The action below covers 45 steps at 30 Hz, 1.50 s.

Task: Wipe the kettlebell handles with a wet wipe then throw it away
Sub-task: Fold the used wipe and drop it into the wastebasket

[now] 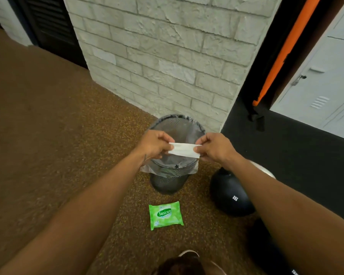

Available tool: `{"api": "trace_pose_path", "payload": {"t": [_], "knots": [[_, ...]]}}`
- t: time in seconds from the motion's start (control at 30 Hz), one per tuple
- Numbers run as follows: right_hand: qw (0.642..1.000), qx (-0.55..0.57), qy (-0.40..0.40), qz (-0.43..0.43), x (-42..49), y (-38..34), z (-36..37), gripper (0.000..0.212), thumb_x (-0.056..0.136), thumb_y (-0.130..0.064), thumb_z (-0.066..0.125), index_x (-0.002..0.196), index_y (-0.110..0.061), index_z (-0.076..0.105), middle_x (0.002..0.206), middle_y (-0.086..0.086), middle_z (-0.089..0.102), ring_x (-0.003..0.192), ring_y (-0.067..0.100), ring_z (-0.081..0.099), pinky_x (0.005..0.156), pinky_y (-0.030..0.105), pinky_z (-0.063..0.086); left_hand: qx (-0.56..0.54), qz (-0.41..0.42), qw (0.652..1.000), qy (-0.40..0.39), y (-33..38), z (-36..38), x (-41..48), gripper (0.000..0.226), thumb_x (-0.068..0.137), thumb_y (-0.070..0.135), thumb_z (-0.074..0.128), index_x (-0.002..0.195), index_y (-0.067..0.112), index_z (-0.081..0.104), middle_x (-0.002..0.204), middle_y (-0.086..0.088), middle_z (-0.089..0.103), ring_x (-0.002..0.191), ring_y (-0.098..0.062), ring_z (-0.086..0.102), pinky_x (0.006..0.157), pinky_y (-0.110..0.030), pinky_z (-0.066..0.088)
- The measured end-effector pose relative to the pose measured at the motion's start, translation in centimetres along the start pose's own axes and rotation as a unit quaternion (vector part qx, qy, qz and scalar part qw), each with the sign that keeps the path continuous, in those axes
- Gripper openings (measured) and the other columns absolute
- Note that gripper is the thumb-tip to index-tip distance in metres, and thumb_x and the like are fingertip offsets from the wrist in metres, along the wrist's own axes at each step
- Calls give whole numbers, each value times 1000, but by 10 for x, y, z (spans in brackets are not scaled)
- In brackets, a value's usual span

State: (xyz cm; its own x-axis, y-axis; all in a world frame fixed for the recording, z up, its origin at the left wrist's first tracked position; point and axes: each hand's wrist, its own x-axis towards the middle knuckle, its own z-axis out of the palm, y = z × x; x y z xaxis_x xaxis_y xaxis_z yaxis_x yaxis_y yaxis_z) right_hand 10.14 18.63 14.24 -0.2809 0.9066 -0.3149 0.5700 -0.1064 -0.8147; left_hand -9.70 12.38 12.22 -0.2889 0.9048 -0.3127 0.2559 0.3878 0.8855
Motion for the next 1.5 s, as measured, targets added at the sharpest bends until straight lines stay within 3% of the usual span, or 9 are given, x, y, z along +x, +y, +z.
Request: {"api": "trace_pose_path", "payload": {"t": [0.37, 0.43, 0.57, 0.7, 0.83, 1.03, 1.17, 1.3, 1.5], "knots": [[984, -174, 21, -38, 64, 3, 42, 22, 82, -12, 72, 70, -26, 62, 82, 4, 74, 78, 23, 72, 79, 43, 61, 284, 30, 953, 100, -24, -6, 65, 20, 84, 26, 79, 71, 34, 66, 73, 12, 71, 70, -13, 68, 67, -33, 60], [982, -184, 25, -40, 70, 4, 44, 15, 84, -14, 70, 79, -27, 63, 97, 3, 74, 88, 24, 70, 84, 40, 59, 287, 28, 952, 101, -26, -7, 69, 13, 83, 33, 79, 87, 38, 68, 87, 11, 74, 75, -14, 70, 72, -38, 61], [979, -198, 28, -40, 66, 10, 32, 14, 88, -26, 68, 101, -28, 62, 106, -5, 66, 95, 18, 65, 85, 32, 52, 275, 43, 952, 124, -27, -12, 66, 44, 80, 48, 78, 120, 36, 63, 102, 10, 74, 78, -16, 72, 75, -40, 62], [990, -133, 6, -41, 30, 22, 11, 1, 90, -23, 67, 91, -23, 66, 93, -3, 72, 78, 14, 69, 75, 33, 58, 270, 54, 959, 73, -22, -21, 36, 6, 90, 36, 71, 94, 33, 68, 83, 13, 72, 65, -7, 71, 71, -38, 63], [982, -157, -106, -5, -28, 48, -9, 6, 92, -26, 66, 96, -21, 66, 86, 0, 71, 68, 11, 65, 57, 25, 53, 258, 57, 963, -50, -33, -28, -3, 5, 93, 30, 69, 88, 31, 67, 85, 11, 71, 70, -8, 71, 64, -25, 56], [941, -295, -158, 45, -116, 56, -43, 14, 91, -27, 64, 104, -22, 69, 96, -2, 71, 78, 12, 64, 92, 35, 52, 281, 87, 950, -108, -8, -14, -69, 4, 94, 27, 68, 96, 24, 70, 92, 6, 71, 71, -11, 71, 57, -13, 47], [953, -284, -106, -20, -145, 22, -40, 22, 92, -27, 64, 111, -17, 68, 82, -7, 67, 85, 17, 67, 95, 36, 50, 323, 143, 932, -77, 22, -7, -100, 21, 95, 30, 66, 113, 20, 71, 103, 0, 71, 90, -13, 64, 72, -22, 44], [950, -292, -80, -74, -156, -12, -26, 36, 93, -31, 63, 126, -17, 63, 120, 7, 68, 106, 24, 64, 97, 33, 47, 324, 145, 932, -70, 39, -6, -112, 26, 94, 33, 67, 116, 21, 71, 108, -2, 73, 101, -19, 67, 82, -28, 48], [947, -304, -67, -79, -186, -39, -21, 46, 93, -33, 64, 134, -16, 57, 128, 8, 63, 112, 25, 61, 93, 30, 45, 338, 156, 924, -89, 50, -7, -141, 22, 92, 33, 70, 110, 22, 74, 110, 0, 73, 103, -19, 67, 93, -38, 53]]}}
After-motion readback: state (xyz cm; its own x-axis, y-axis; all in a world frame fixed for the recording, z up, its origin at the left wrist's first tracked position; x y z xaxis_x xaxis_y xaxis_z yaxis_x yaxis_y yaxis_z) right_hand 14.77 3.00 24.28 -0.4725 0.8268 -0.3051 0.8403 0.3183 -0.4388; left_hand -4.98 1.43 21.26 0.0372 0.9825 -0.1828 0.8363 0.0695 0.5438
